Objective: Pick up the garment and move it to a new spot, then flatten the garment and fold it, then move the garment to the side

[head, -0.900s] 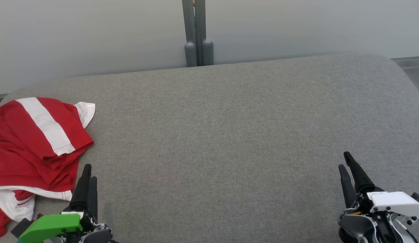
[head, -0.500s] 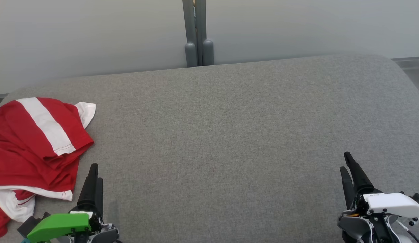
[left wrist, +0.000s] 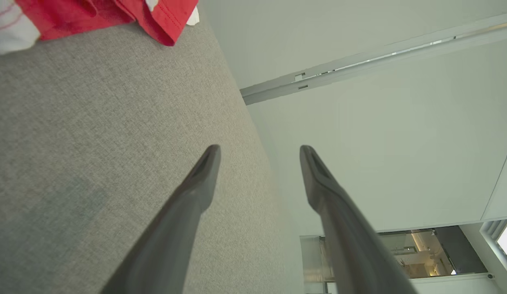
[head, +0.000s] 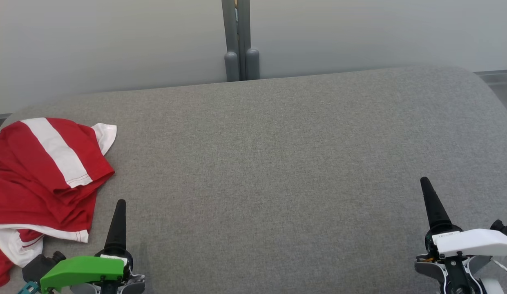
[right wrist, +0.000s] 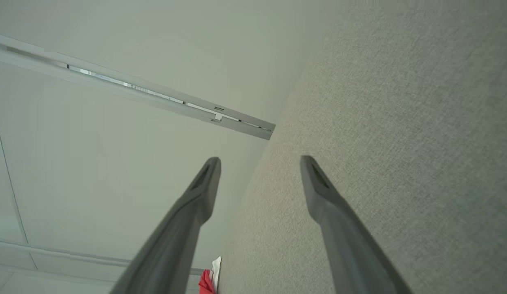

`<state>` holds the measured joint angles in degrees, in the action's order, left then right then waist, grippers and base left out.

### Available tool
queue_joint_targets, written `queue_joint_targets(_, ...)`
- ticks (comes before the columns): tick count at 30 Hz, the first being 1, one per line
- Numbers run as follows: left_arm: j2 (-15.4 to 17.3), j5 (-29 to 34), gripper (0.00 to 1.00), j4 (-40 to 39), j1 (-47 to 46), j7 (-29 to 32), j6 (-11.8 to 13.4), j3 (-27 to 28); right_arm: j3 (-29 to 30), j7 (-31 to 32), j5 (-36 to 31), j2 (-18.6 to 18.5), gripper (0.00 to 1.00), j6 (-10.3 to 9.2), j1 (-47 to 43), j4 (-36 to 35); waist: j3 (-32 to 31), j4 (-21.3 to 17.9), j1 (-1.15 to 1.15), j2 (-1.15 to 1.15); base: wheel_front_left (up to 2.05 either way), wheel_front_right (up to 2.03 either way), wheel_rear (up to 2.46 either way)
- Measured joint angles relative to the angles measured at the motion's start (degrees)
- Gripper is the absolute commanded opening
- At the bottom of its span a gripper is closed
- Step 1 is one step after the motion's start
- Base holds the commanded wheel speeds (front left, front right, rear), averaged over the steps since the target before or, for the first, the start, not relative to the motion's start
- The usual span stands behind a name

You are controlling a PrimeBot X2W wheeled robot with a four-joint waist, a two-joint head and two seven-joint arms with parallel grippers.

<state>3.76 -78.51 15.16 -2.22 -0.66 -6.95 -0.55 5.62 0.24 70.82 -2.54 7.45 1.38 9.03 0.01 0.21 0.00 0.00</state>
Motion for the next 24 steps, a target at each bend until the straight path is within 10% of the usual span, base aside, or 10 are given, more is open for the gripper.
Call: queue_joint_targets(24,-0.14,32.75,1.00,-0.67,0.22,-4.72,1.51,0.38,-1.53,-4.91,-29.95,-1.76,1.00,0.01,-1.19,-4.33,-0.15,0.30,0.00,0.00,0.00,0.00,0.00)
